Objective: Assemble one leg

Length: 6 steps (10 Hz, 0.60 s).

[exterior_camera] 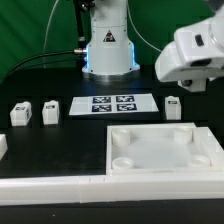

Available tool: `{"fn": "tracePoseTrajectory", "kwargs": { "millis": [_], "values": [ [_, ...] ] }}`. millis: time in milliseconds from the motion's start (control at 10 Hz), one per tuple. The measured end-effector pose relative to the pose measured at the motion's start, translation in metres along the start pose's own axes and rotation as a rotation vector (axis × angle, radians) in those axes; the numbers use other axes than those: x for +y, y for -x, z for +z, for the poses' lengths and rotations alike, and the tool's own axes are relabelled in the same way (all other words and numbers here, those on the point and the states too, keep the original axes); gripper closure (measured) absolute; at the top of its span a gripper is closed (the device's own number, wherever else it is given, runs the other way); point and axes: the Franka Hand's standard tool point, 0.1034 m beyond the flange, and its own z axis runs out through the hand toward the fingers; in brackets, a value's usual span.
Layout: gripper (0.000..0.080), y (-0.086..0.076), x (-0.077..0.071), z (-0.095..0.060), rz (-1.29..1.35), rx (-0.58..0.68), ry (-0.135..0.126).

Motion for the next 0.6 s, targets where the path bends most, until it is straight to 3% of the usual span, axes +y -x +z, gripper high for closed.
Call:
{"fn": "tracePoseTrajectory", "kwargs": {
  "millis": [200, 600],
  "values": [
    [0.0506, 0.011, 0.012, -0.020, -0.006, -0.007, -0.009],
    [0.0506, -0.002, 0.009, -0.021, -0.008, 0.087, -0.015]
  ]
}}
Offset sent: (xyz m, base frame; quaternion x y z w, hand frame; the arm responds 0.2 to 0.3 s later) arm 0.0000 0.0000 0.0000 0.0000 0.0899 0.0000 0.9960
